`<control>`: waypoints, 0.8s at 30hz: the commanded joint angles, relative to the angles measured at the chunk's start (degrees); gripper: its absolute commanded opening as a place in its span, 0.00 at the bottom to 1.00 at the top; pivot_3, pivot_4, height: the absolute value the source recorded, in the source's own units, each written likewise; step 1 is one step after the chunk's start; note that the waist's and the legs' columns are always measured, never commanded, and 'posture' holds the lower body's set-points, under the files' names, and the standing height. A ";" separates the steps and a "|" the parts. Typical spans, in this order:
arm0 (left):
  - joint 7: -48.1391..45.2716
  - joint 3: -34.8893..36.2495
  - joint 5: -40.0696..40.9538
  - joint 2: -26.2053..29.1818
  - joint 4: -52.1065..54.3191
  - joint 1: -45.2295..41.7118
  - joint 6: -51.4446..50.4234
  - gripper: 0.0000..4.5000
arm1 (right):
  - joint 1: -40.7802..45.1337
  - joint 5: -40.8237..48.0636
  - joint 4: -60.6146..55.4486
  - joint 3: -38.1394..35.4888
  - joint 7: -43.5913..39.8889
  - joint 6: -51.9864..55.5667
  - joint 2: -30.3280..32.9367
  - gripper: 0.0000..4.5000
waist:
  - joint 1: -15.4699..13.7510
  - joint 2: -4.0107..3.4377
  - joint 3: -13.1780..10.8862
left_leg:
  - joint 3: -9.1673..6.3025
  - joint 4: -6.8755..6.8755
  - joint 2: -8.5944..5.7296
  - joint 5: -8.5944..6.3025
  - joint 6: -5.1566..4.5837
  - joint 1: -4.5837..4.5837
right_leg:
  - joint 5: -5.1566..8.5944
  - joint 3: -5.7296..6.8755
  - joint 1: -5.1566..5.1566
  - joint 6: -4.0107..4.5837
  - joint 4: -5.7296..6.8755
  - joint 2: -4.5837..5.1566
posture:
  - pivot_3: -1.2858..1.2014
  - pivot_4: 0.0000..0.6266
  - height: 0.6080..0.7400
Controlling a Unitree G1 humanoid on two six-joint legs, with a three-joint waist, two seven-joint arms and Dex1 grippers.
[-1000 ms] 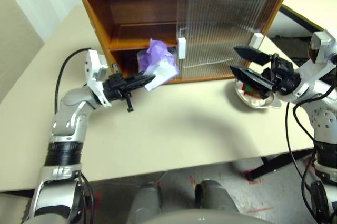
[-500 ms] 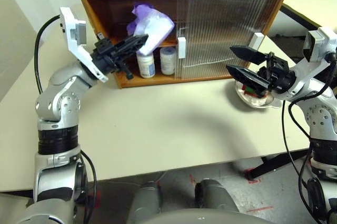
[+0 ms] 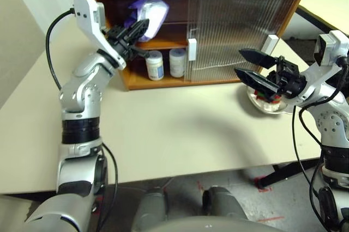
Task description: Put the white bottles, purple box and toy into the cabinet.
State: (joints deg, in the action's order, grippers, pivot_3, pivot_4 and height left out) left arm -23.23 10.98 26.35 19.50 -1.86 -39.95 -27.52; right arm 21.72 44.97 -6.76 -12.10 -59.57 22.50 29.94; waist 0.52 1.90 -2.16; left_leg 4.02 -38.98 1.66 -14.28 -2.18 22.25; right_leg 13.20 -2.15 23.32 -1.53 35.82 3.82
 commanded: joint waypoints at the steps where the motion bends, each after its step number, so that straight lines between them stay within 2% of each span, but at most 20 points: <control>1: 6.59 -1.53 -4.38 -2.46 -1.90 -1.85 0.50 0.01 | -0.34 0.04 -1.30 -0.66 0.25 -0.65 0.16 1.00 | -0.01 0.00 0.00 | 0.00 0.00 0.00 0.00 0.00 0.00 | -0.01 0.00 0.00 0.02 0.00 0.00 | 0.52 0.00 1.00; 8: 17.74 -4.53 -12.53 -9.60 -7.45 -5.93 3.15 0.01 | -0.25 -0.09 -1.14 -0.40 0.50 -0.83 -0.22 1.00 | 0.02 0.02 0.00 | 0.00 0.00 -0.11 0.00 0.01 0.01 | -0.05 -0.01 -0.01 0.00 -0.04 -0.02 | 0.52 0.00 1.00; 12: 23.21 -4.20 -15.58 -13.69 -15.46 -10.10 7.10 0.01 | -0.33 -0.06 -1.27 -0.37 0.63 -0.91 -0.42 1.00 | -0.06 0.04 -0.01 | 0.00 0.00 -0.17 0.00 0.01 0.01 | -0.03 -0.03 -0.01 -0.05 -0.06 -0.08 | 0.52 0.00 1.00; 22: 32.31 0.03 -15.74 -19.06 -32.34 -19.57 12.93 0.01 | -1.75 0.06 -2.64 -0.65 1.43 -1.10 -0.57 1.00 | 0.13 0.07 -0.03 | -0.02 0.00 -0.22 -0.01 0.02 0.06 | -0.02 -0.04 0.01 -0.09 -0.15 -0.10 | 0.51 0.00 1.00; 24: 32.32 0.24 -15.71 -19.33 -33.88 -21.15 13.52 0.06 | -2.06 0.12 -2.96 -0.75 1.57 -1.06 -0.55 1.00 | 0.14 0.08 -0.04 | -0.01 0.00 -0.22 -0.02 0.04 0.06 | -0.01 -0.04 0.01 -0.10 -0.17 -0.10 | 0.50 0.00 1.00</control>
State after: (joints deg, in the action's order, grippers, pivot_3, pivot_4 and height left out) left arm 8.64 10.94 10.61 0.59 -34.35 -59.81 -14.83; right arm 20.11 45.00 -8.86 -12.14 -58.30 22.15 29.40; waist 0.66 1.98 -2.20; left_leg 4.01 -38.98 1.44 -14.34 -2.08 22.31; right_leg 13.19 -2.18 23.33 -1.64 35.64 3.71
